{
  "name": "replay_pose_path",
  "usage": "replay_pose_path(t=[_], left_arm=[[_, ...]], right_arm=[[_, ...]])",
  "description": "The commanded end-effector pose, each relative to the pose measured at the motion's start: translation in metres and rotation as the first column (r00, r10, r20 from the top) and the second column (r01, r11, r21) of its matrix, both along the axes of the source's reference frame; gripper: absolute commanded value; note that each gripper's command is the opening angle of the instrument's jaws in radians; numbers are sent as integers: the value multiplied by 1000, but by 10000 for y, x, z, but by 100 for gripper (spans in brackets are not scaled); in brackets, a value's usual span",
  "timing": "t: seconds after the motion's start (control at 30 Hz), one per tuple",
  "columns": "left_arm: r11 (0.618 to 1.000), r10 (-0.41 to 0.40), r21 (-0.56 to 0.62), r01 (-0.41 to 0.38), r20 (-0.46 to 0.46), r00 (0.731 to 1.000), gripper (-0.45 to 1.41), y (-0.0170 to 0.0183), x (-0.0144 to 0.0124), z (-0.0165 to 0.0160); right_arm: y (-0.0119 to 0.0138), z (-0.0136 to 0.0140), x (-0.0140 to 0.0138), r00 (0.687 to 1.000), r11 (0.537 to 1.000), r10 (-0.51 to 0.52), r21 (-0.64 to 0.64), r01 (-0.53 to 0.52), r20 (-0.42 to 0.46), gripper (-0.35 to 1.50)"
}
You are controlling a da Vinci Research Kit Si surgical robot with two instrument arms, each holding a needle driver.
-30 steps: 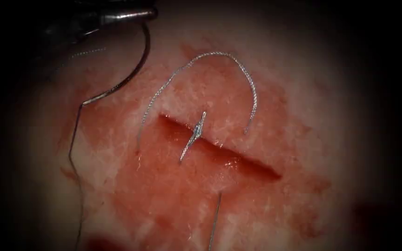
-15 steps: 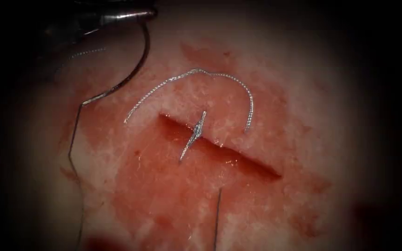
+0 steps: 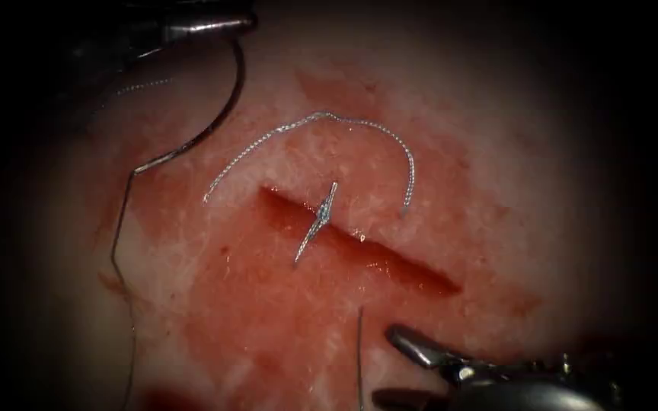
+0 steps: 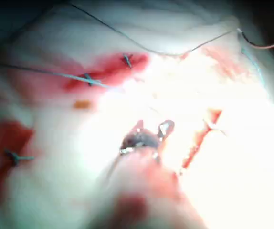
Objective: Wound Closure
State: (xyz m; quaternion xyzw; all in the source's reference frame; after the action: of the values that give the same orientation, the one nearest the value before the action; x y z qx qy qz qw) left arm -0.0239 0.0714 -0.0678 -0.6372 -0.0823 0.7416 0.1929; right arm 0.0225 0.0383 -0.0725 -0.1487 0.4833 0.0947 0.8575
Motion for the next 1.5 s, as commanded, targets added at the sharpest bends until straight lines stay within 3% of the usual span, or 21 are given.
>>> replay_pose_path(t=[0.03, 0.33, 0.37, 0.4, 0.43, 0.5, 0.7, 1.1, 1.37, 1.47, 1.5], left_arm=[[1000, 1, 1, -1, 0, 1000, -35, -4, -5, 6], [1000, 2, 7, -2, 4, 1000, -35, -4, -5, 6], [1000, 2, 7, -2, 4, 1000, -35, -4, -5, 6], [1000, 2, 7, -2, 4, 1000, -35, -4, -5, 6], [1000, 2, 7, -2, 4, 1000, -35, -4, -5, 6], [1000, 2, 7, -2, 4, 1000, -35, -4, -5, 6], [1000, 2, 7, -2, 4, 1000, -35, -4, -5, 6], [1000, 2, 7, -2, 4, 1000, -35, -4, -6, 6], [1000, 2, 7, -2, 3, 1000, -35, -4, -6, 6], [1000, 2, 7, -2, 3, 1000, -35, -4, -6, 6], [1000, 2, 7, -2, 3, 1000, -35, -4, -6, 6]], right_arm=[[1, 16, 10, 1000, 1000, 2, -5, -2, 1, 125], [16, 32, 21, 1000, 1000, 20, -8, -20, 13, 115], [16, 32, 26, 1000, 1000, 14, -6, -14, 7, 83], [16, 32, 26, 1000, 1000, 14, -6, -14, 7, 83], [16, 31, 28, 1000, 1000, 7, -3, -7, 0, 54], [14, 30, 30, 999, 1000, -28, 7, 28, -20, -35], [3, 23, 30, 995, 994, -100, 50, 99, 10, -35], [-69, -48, 45, 981, 975, -195, 107, 196, -19, -35], [-86, -82, 59, 973, 965, -228, 122, 231, -40, -35], [-80, -79, 62, 978, 976, -190, 90, 197, -85, -35], [-78, -78, 62, 980, 980, -175, 82, 182, -92, -6]])
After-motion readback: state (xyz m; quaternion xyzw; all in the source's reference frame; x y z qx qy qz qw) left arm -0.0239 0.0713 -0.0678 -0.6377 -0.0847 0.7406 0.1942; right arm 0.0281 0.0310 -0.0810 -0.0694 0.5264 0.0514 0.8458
